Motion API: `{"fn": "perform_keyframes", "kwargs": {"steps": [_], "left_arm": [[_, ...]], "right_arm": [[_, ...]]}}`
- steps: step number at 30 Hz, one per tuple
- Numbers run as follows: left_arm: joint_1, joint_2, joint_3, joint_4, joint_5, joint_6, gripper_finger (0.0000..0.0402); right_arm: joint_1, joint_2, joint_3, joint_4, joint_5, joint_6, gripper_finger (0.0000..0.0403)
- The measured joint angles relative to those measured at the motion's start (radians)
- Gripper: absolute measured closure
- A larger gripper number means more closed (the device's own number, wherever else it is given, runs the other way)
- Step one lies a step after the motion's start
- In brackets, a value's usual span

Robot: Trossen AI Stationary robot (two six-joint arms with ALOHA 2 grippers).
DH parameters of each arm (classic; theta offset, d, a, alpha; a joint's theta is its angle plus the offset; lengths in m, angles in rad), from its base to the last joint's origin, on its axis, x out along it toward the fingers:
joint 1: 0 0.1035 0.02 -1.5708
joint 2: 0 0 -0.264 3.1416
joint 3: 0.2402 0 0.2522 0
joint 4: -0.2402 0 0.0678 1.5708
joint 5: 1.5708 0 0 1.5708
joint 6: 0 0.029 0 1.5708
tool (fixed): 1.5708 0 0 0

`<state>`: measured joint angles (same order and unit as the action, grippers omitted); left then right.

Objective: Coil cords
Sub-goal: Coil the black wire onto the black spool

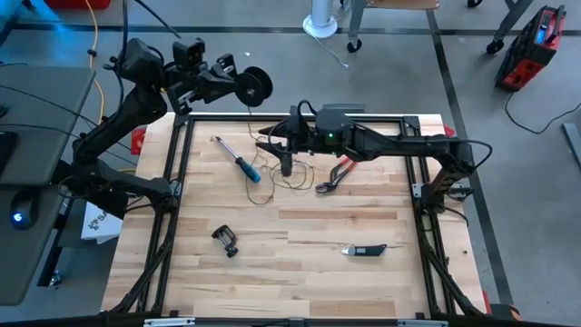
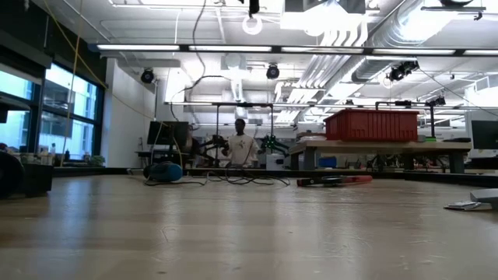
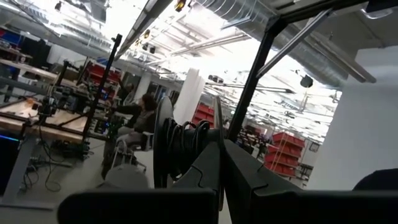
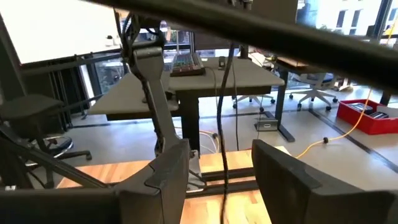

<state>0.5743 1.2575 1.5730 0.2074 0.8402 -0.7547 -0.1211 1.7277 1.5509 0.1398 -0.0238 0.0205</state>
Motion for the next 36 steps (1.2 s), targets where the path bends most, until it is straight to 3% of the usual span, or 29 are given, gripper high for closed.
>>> {"fn": "perform_keyframes", "kwargs": {"steps": [18,21,25,27,36], "left_arm": [[0.0,0.0,0.0,0.007,-0.011,0.007,0.0402],[0.0,0.0,0.0,0.007,-0.011,0.007,0.0401],[0.0,0.0,0.0,0.007,-0.013,0.012,0.0401],[0.0,0.0,0.0,0.007,-0.021,0.017,0.0401],[0.0,0.0,0.0,0.007,-0.032,0.016,0.0402]], "right_arm": [[-0.01,0.012,0.0,0.025,-0.013,-0.092,0.0238],[-0.007,0.012,0.0,0.032,-0.013,-0.102,0.0271],[0.003,0.012,0.0,0.029,-0.013,-0.104,0.0368],[0.005,0.018,0.0,0.037,-0.013,-0.092,0.0391],[0.005,0.021,0.0,0.023,0.021,-0.049,0.0276]]}}
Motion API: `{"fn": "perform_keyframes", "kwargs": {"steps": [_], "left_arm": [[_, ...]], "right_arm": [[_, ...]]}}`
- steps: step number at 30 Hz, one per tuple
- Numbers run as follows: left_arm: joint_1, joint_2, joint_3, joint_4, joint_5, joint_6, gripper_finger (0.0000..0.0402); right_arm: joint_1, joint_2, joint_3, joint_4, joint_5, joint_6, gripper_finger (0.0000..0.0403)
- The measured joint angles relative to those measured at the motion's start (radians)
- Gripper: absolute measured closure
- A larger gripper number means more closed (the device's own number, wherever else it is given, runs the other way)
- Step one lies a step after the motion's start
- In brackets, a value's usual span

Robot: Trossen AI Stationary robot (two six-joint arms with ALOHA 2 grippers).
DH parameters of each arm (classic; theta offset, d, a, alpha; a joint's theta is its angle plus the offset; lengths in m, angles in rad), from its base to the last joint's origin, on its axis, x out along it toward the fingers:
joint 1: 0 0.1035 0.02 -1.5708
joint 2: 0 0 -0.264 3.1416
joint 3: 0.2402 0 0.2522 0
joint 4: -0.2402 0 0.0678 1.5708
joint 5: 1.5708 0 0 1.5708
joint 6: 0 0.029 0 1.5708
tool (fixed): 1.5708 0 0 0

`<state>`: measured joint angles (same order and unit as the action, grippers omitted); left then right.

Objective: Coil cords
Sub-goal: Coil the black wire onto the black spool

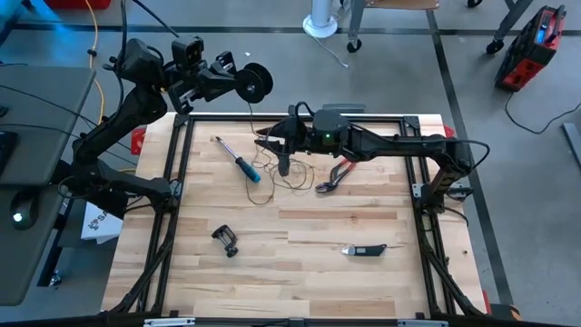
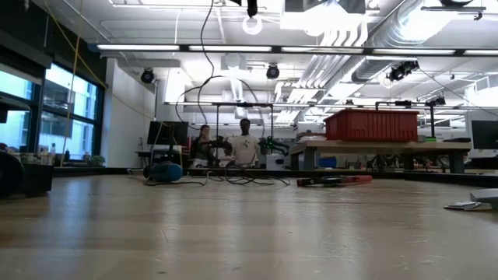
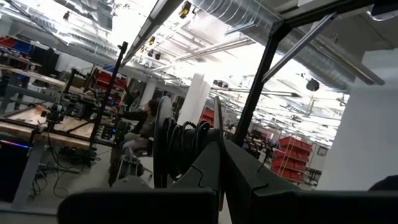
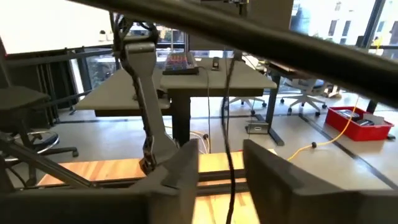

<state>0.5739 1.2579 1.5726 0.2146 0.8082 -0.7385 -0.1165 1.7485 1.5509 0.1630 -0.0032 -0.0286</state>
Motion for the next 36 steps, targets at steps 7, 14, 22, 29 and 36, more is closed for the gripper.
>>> {"fn": "perform_keyframes", "kwargs": {"steps": [7,14,22,29,36], "left_arm": [[0.0,0.0,0.0,0.0,-0.007,0.0,0.0401],[0.0,0.0,0.0,0.0,-0.01,0.008,0.0401],[0.0,0.0,0.0,0.0,-0.013,0.01,0.0401],[0.0,0.0,0.0,0.0,-0.014,0.01,0.0401],[0.0,0.0,0.0,0.0,-0.015,0.01,0.0401]], "right_arm": [[0.001,0.0,0.0,0.011,0.012,-0.013,0.0244],[-0.001,-0.001,0.0,0.036,0.014,0.005,0.0276],[-0.001,0.01,0.0,0.039,0.01,0.003,0.0327],[-0.001,0.014,0.0,0.045,0.01,0.003,0.0316],[-0.001,0.014,0.0,0.046,0.01,0.003,0.0331]]}}
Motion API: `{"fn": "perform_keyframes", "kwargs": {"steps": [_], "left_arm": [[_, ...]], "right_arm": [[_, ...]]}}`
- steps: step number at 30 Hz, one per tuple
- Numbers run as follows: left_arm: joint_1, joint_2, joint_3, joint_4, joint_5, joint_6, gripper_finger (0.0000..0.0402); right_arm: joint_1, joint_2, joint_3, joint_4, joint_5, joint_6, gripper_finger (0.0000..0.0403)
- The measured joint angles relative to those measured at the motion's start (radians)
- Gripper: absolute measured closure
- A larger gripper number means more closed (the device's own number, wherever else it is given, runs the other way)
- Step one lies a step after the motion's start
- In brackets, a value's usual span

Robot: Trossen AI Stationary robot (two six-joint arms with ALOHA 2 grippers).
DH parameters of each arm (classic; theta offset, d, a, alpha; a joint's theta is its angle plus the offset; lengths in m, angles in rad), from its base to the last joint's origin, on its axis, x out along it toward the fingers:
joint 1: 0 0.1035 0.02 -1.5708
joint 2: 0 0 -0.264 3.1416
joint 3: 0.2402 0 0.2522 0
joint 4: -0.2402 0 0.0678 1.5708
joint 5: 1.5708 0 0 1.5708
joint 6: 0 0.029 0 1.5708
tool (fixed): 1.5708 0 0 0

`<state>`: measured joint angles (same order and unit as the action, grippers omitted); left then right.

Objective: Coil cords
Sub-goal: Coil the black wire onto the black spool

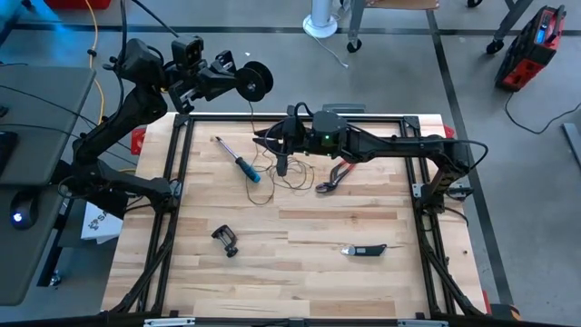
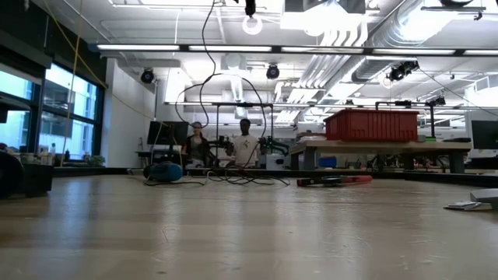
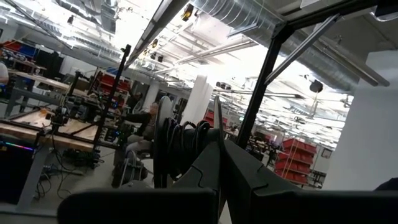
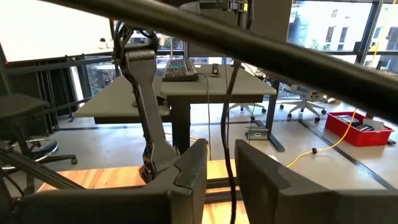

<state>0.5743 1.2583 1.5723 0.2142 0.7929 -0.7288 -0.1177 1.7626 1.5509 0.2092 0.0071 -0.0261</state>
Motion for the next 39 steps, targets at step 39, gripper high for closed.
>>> {"fn": "perform_keyframes", "kwargs": {"steps": [39], "left_arm": [[0.144,-0.064,0.0,-0.582,-0.016,0.077,0.0401]], "right_arm": [[0.111,-0.368,0.0,-0.513,0.055,0.031,0.0402]]}}
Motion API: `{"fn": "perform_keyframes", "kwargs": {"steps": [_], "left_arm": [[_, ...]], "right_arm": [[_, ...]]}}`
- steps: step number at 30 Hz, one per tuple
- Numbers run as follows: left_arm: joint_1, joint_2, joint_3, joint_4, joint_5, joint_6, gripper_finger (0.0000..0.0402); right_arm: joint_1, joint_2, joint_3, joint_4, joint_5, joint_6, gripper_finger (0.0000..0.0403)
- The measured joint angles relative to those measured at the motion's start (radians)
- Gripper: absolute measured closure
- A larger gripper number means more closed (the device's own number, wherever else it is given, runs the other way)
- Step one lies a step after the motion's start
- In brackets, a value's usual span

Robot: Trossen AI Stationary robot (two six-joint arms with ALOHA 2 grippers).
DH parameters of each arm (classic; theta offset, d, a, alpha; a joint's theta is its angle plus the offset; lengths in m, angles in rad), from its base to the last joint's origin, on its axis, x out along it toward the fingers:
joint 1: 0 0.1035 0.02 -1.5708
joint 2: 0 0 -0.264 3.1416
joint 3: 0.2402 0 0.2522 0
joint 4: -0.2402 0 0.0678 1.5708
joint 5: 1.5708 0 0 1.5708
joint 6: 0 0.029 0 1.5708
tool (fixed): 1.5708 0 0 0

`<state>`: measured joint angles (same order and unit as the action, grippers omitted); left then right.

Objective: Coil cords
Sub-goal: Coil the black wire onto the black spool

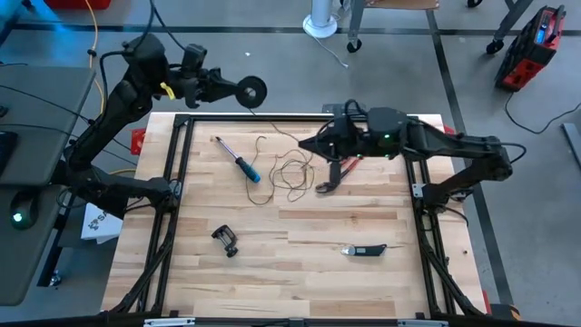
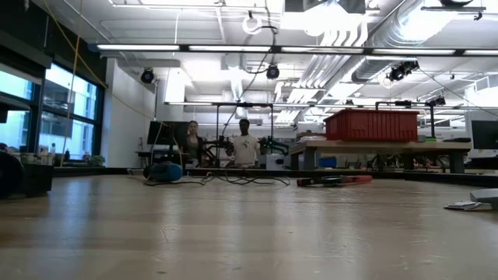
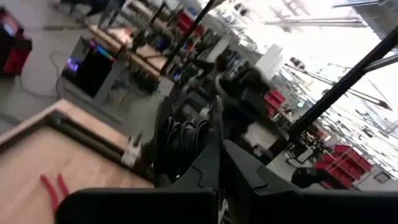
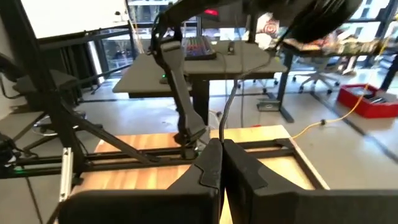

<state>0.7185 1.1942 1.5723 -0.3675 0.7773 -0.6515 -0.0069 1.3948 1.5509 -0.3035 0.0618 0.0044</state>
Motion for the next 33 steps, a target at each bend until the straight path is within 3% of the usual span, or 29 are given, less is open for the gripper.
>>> {"fn": "perform_keyframes", "kwargs": {"steps": [9,18,23,33], "left_arm": [[-0.056,0.005,0.0,-0.081,0.057,-0.091,0.0401],[-0.166,0.046,0.0,-0.153,0.048,-0.092,0.0401],[-0.192,0.079,0.0,-0.154,0.006,-0.072,0.0401],[-0.284,0.122,0.0,-0.082,0.069,-0.151,0.0401]], "right_arm": [[-0.034,-0.049,0.0,-0.021,0.052,-0.058,0.0403],[-0.061,-0.05,0.0,0.03,-0.011,-0.057,0.0403],[-0.06,-0.05,0.0,0.06,-0.054,-0.054,0.0403],[-0.085,-0.05,0.0,0.058,-0.047,-0.057,0.0403]]}}
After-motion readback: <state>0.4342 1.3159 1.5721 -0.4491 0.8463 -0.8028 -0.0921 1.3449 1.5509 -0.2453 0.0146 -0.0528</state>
